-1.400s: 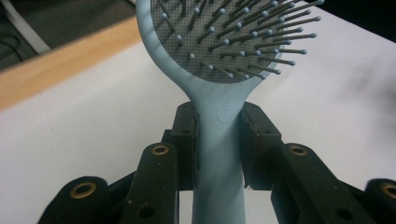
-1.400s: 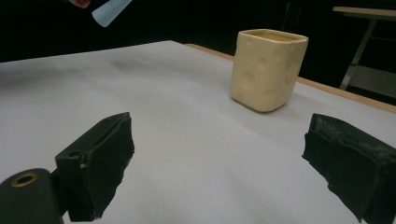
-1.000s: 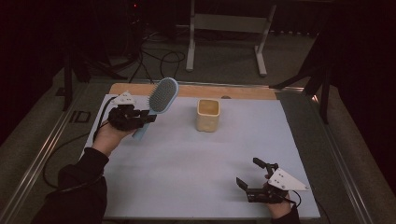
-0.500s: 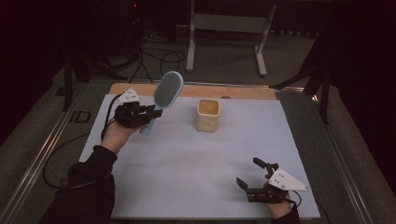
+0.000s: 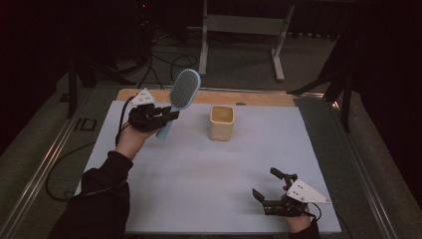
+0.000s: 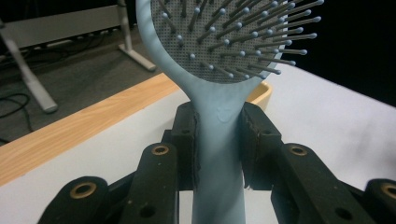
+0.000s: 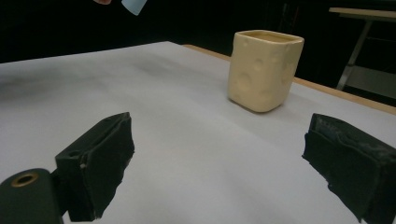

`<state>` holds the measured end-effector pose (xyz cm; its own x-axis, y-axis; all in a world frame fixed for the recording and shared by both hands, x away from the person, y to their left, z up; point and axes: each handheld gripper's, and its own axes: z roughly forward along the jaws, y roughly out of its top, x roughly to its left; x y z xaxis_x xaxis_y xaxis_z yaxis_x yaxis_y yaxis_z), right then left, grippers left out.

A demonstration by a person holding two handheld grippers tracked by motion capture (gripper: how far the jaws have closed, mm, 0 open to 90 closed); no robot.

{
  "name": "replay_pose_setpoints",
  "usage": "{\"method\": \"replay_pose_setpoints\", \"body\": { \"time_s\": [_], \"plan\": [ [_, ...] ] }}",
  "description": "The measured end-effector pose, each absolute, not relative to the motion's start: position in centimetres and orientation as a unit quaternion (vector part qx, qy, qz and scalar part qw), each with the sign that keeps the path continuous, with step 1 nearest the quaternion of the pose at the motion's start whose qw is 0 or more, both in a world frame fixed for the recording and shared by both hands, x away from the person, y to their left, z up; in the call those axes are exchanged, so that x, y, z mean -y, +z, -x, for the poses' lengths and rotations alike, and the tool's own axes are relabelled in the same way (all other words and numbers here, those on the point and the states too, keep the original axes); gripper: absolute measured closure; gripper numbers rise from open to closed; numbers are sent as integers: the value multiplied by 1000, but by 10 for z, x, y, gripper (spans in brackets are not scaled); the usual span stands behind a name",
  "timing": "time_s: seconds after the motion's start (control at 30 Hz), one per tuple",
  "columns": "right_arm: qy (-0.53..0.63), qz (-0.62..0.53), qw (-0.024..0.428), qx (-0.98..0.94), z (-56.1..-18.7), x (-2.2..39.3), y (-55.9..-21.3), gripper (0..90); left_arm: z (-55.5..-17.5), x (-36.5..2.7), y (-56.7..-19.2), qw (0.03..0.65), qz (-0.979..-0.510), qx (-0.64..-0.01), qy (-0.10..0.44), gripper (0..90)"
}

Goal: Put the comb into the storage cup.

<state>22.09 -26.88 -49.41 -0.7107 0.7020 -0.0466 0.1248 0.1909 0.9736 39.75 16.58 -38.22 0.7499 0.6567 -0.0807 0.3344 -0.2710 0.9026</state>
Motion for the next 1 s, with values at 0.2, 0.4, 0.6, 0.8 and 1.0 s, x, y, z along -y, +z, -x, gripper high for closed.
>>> {"method": "replay_pose_setpoints", "body": {
  "time_s": [0.2, 0.4, 0.6, 0.8, 1.0],
  "plan": [
    [571, -283, 255, -727, -221, 269, -494, 80, -401, -156, -379, 516, -782, -310, 162, 706],
    [571, -285, 256, -726, -221, 270, -493, 80, -406, -145, -374, 527, -777, -303, 163, 706],
    [572, -286, 256, -725, -221, 270, -493, 80, -412, -135, -369, 536, -772, -303, 158, 706],
    [572, -287, 255, -725, -221, 271, -493, 80, -418, -124, -367, 544, -770, -298, 154, 706],
    [572, -287, 253, -725, -221, 271, -493, 80, -425, -112, -363, 551, -766, -294, 150, 706]
  ]
}}
